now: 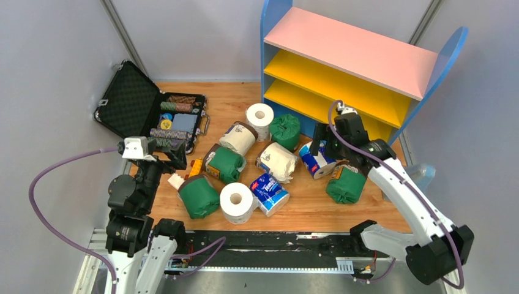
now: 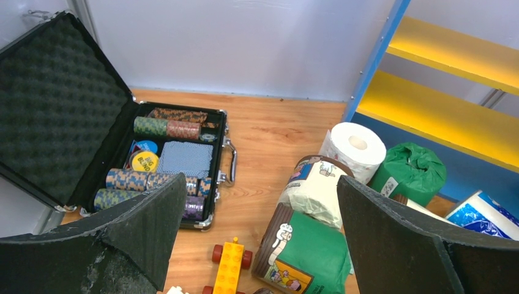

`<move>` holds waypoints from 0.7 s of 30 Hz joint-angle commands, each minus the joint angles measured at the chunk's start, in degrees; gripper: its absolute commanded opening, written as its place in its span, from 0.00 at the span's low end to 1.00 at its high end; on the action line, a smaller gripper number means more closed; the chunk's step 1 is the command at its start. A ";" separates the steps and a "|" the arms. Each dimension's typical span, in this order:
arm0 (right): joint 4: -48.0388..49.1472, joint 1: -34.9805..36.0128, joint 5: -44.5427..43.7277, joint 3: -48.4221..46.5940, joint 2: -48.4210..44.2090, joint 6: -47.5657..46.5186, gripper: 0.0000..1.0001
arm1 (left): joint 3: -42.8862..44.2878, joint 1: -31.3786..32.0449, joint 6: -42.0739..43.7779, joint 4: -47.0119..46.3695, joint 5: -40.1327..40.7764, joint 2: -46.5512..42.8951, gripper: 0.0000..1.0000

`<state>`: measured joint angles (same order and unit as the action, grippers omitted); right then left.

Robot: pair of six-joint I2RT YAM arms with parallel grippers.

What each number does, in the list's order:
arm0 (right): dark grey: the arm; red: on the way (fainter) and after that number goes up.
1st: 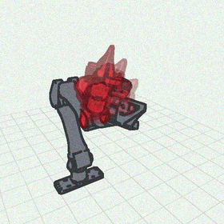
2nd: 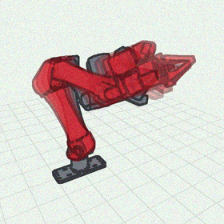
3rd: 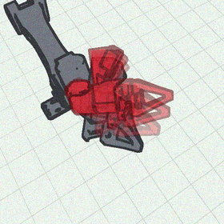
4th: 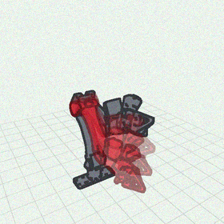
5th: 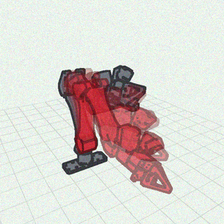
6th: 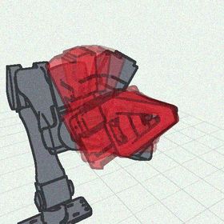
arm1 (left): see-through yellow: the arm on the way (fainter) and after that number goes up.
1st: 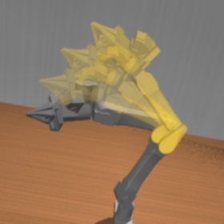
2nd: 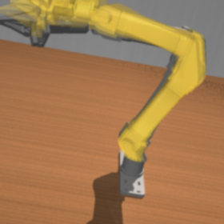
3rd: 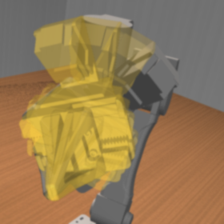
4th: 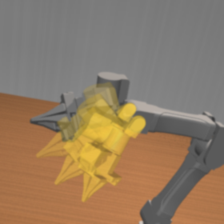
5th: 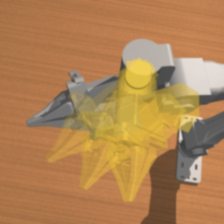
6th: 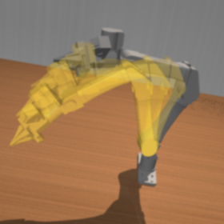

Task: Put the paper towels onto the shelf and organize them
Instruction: Adjust the paper towel at the center of the board.

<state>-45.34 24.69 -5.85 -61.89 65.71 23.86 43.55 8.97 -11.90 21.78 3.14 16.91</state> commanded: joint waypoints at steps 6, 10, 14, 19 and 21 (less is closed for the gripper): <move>-9.87 -2.21 -9.71 3.32 -9.98 11.40 1.00 | 0.22 -0.01 -0.32 -0.86 0.48 0.50 1.00; -11.06 -5.42 -8.71 6.62 -11.11 12.87 1.00 | 0.22 -0.01 -0.32 -0.86 0.47 0.15 1.00; -5.36 -5.79 -3.99 8.79 -10.33 11.14 1.00 | 0.22 0.02 -0.25 -0.87 0.36 0.07 1.00; 3.19 -5.81 0.96 7.79 -7.49 6.56 1.00 | 0.22 -0.01 -0.16 -0.89 0.52 0.07 1.00; 4.56 -5.72 1.93 6.21 -5.35 4.29 1.00 | 0.22 -0.01 -0.14 -0.87 0.51 0.11 1.00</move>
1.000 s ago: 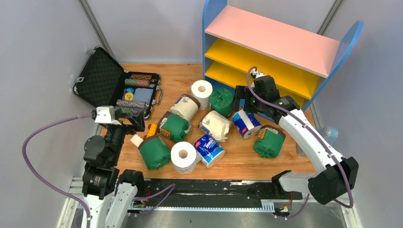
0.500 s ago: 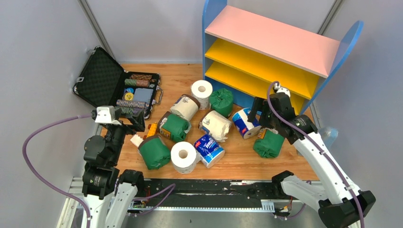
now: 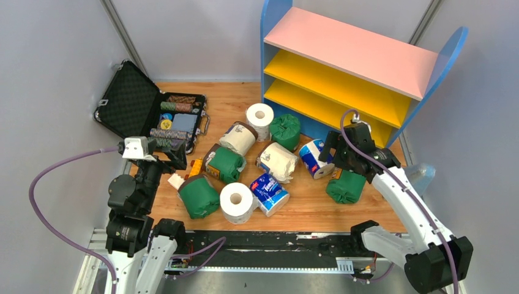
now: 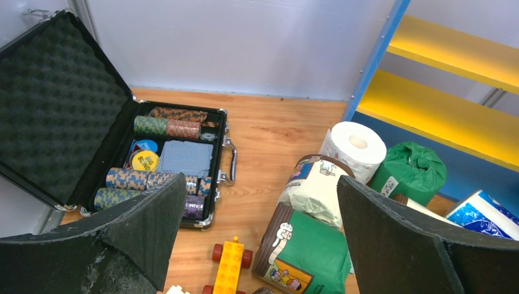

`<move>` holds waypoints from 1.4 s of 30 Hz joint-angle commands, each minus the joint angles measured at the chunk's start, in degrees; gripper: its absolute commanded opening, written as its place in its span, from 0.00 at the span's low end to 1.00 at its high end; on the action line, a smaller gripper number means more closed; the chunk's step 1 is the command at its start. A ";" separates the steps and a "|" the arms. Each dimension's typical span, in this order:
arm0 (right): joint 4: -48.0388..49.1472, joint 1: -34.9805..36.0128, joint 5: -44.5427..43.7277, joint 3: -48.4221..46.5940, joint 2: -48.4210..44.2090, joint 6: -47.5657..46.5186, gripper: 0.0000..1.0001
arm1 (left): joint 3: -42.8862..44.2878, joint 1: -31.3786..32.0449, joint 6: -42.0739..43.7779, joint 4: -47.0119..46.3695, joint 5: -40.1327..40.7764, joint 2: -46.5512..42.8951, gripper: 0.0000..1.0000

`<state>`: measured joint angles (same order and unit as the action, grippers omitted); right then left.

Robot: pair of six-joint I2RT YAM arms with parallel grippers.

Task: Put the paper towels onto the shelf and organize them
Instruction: Adjust the paper towel at the center of the board.

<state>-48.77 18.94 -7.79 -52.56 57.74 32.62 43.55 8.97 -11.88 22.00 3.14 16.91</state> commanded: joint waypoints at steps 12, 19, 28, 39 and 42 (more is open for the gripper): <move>5.16 0.05 5.28 -14.17 20.10 -13.60 1.00 | 0.31 0.03 -0.10 -1.12 0.01 0.17 1.00; 3.61 1.98 4.21 -17.27 28.20 -15.36 1.00 | 0.31 -0.01 -0.01 -1.08 -0.06 0.13 1.00; 1.42 5.57 2.41 -16.27 31.66 -13.74 1.00 | 0.31 -0.01 0.00 -1.09 -0.31 -0.20 1.00; 3.12 11.34 4.22 -17.02 30.39 -12.19 1.00 | 0.13 -0.01 0.01 -1.35 -0.94 -0.08 1.00; 3.40 11.46 2.51 -16.66 26.32 -10.46 1.00 | 0.05 -0.01 0.01 -1.42 -1.10 -0.08 1.00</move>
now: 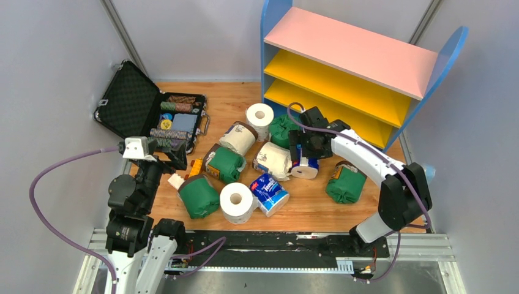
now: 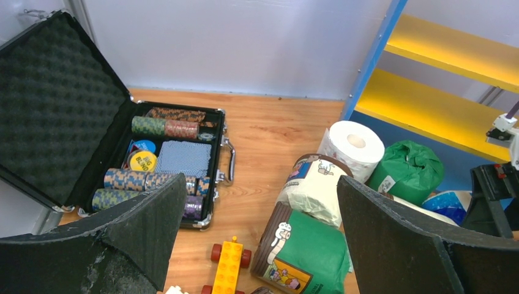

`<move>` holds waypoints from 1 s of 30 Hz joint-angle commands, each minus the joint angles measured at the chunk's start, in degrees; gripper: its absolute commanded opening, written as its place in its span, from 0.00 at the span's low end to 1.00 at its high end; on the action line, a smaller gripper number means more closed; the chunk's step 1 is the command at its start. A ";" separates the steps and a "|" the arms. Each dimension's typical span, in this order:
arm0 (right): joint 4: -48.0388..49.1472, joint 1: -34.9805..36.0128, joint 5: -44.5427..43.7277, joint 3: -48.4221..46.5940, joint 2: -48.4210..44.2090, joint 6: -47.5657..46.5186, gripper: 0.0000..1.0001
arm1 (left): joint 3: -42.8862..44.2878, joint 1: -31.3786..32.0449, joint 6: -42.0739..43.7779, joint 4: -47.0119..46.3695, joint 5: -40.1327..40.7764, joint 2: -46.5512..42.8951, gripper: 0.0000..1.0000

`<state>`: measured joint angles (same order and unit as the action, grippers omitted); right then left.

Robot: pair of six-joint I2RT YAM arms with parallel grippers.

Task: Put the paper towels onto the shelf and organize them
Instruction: Adjust the paper towel at the center of the board.

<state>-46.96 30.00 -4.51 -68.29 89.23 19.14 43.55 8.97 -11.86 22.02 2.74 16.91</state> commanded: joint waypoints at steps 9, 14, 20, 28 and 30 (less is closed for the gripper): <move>8.79 0.32 -1.98 12.64 -22.75 7.18 1.00 | 0.04 0.07 -0.01 -1.54 -1.07 0.05 1.00; 10.37 0.41 -2.35 20.22 -28.92 11.48 0.99 | -0.04 0.05 -0.01 -1.64 -1.25 0.23 1.00; 11.71 0.73 -3.27 24.08 -28.32 14.28 0.93 | 0.00 0.08 0.03 -1.55 -1.18 0.35 1.00; 16.70 2.20 -7.40 27.13 -26.22 14.71 0.88 | 0.04 0.08 0.15 -1.50 -1.33 0.84 1.00; 18.36 2.67 -8.72 27.52 -25.22 14.77 0.86 | 0.12 0.00 0.23 -1.43 -1.41 0.89 1.00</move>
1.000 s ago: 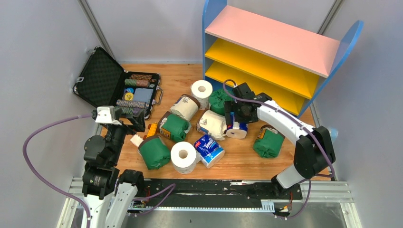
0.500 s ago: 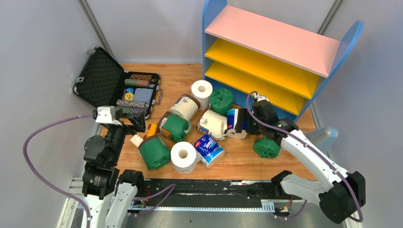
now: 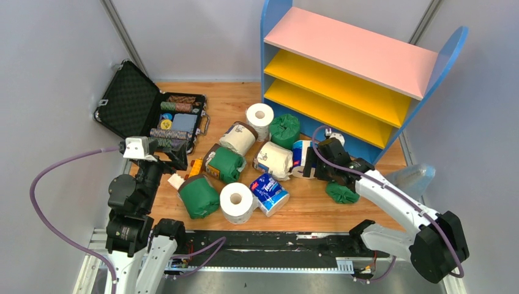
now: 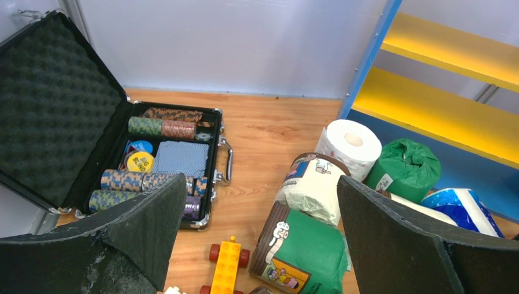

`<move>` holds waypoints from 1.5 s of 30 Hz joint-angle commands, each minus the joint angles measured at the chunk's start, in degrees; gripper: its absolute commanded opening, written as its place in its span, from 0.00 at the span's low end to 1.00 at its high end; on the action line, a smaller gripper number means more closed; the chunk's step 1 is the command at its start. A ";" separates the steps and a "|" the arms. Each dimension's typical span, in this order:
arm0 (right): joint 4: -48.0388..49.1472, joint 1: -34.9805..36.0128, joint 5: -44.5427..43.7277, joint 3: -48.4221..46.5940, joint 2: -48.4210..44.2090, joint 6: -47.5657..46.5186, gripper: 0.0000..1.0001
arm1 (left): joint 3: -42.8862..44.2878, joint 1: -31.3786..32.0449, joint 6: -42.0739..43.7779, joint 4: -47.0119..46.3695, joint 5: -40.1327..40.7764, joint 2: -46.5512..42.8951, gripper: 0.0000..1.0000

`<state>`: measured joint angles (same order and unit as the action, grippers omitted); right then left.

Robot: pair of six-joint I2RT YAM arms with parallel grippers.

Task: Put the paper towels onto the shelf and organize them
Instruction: Adjust the paper towel at the center of the board.

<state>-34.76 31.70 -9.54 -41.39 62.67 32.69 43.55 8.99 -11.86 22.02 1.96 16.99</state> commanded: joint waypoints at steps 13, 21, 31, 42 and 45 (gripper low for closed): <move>17.67 3.45 -10.28 3.96 4.56 1.79 0.82 | 0.22 0.02 0.34 -1.21 -1.25 1.44 1.00; 25.56 4.57 -15.93 9.54 2.45 0.67 0.75 | 0.23 0.06 0.27 -1.20 -1.30 1.42 1.00; 29.41 8.62 -24.78 13.04 3.57 2.20 0.65 | 0.22 0.04 0.26 -1.20 -1.25 1.51 1.00; 34.24 8.81 -27.01 15.12 1.00 -1.16 0.46 | 0.23 0.06 0.26 -1.20 -1.19 1.45 1.00; 35.99 8.81 -27.30 15.74 -1.35 -2.46 0.40 | 0.22 0.06 0.22 -1.19 -1.23 1.41 1.00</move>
<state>-4.38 40.32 -34.50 -26.06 65.06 32.29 43.55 8.99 -11.84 22.02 1.32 17.96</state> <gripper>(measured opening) 0.432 0.998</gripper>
